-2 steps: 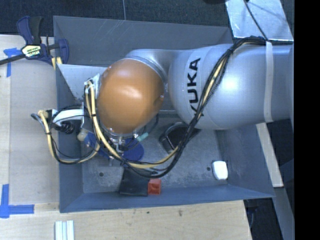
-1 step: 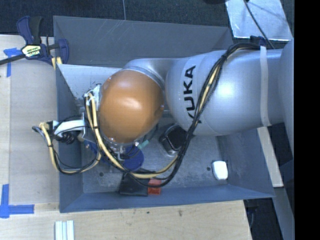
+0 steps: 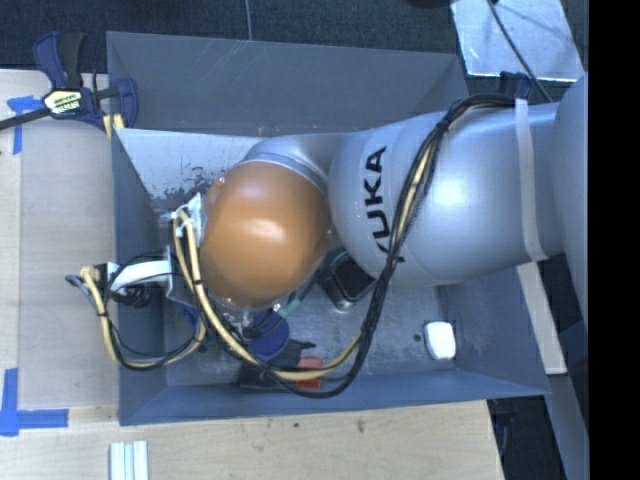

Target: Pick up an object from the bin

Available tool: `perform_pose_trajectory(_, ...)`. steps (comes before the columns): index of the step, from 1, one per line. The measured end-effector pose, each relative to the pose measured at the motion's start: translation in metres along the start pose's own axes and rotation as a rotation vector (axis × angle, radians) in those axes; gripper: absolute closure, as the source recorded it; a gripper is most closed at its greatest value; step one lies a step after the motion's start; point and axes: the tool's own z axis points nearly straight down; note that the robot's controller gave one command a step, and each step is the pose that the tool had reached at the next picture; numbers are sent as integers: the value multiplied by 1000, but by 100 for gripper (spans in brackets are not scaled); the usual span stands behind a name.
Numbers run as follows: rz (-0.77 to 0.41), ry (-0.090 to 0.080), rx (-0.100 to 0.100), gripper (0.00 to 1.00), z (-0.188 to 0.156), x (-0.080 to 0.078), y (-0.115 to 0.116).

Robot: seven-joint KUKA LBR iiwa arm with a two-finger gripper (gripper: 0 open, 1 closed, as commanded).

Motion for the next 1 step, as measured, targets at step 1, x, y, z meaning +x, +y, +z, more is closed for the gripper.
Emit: perform_pose_trajectory(1, 6, 4, 2, 100, -44, 14, -5)
